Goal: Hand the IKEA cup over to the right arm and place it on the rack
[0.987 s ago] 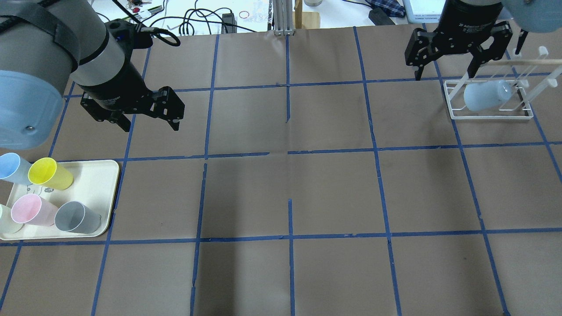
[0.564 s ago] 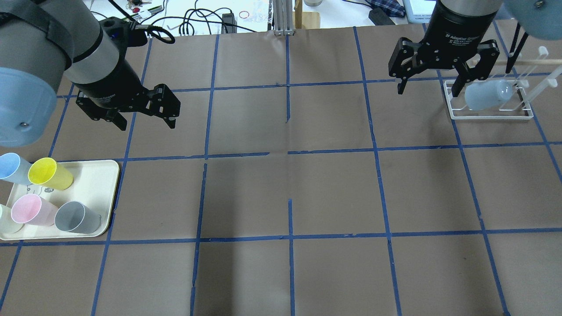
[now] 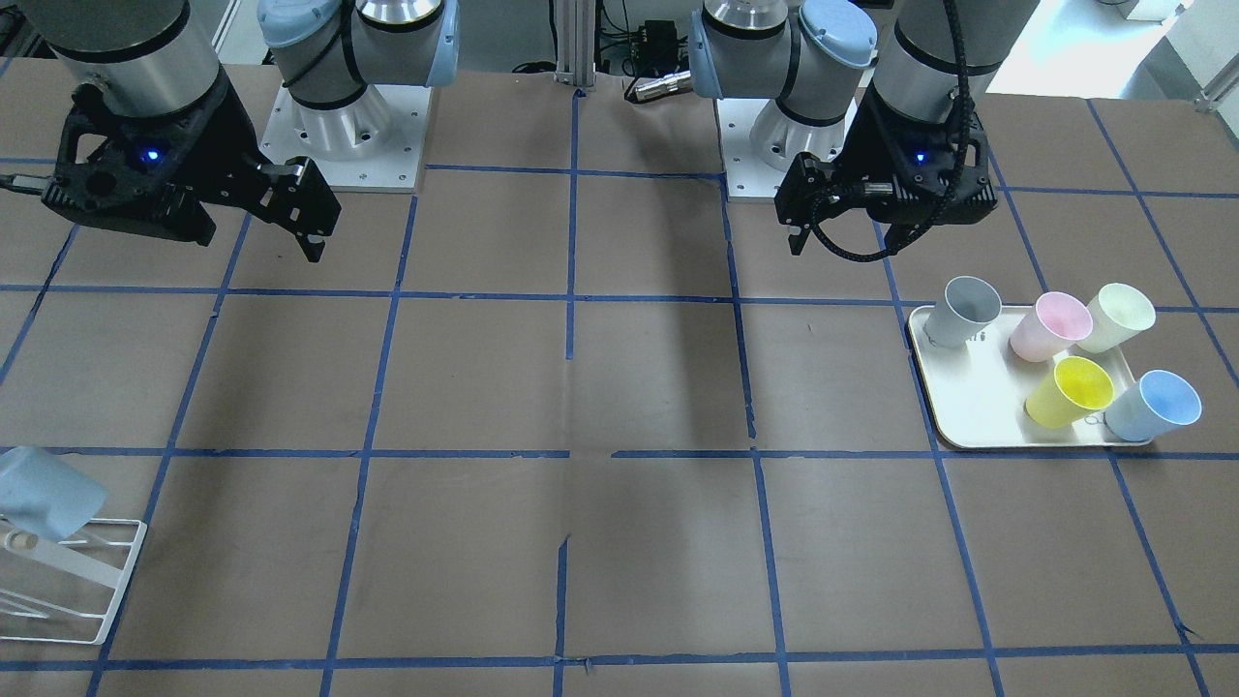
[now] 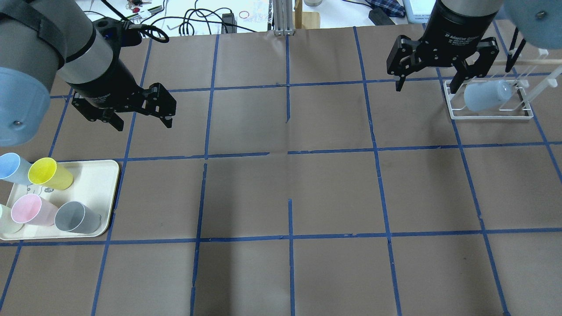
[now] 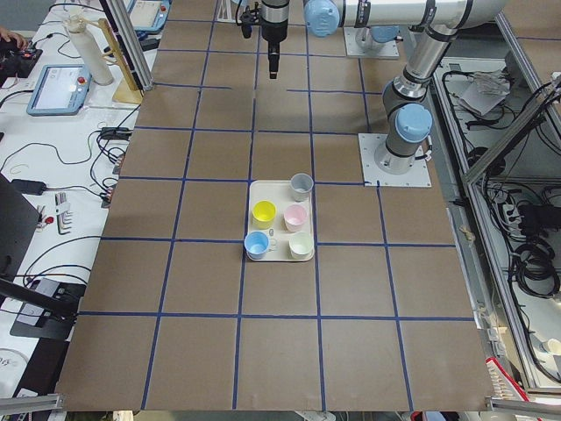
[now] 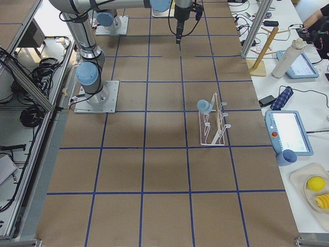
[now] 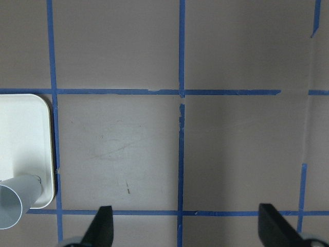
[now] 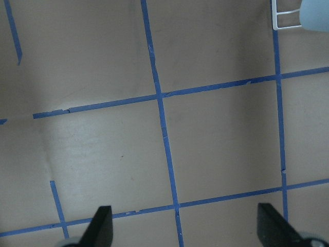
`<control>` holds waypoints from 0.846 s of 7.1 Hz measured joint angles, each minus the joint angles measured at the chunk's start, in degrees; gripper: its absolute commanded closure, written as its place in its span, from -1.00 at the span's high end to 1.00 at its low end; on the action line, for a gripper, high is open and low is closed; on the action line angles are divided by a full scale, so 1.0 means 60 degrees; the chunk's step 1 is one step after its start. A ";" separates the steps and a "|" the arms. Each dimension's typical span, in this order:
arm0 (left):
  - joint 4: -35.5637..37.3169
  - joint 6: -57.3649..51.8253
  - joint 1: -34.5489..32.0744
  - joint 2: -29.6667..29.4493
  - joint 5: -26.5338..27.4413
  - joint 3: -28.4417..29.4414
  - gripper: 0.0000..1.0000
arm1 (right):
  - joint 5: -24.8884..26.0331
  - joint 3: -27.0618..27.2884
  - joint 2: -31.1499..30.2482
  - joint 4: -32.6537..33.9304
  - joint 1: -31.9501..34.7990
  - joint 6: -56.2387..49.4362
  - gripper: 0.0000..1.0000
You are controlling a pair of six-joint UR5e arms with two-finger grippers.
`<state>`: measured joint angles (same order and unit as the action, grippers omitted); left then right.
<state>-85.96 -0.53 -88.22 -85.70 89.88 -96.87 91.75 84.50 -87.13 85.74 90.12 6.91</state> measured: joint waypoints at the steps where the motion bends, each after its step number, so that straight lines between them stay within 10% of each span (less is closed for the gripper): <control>1: 0.0000 0.0004 -0.0002 0.0005 -0.0005 -0.0006 1.00 | 0.0013 0.0113 0.0031 0.0326 0.0131 -0.0227 1.00; 6: 0.0000 0.0014 -0.0003 0.0025 -0.0009 -0.0021 1.00 | -0.0046 0.0297 0.0078 0.1032 0.0510 -0.0331 1.00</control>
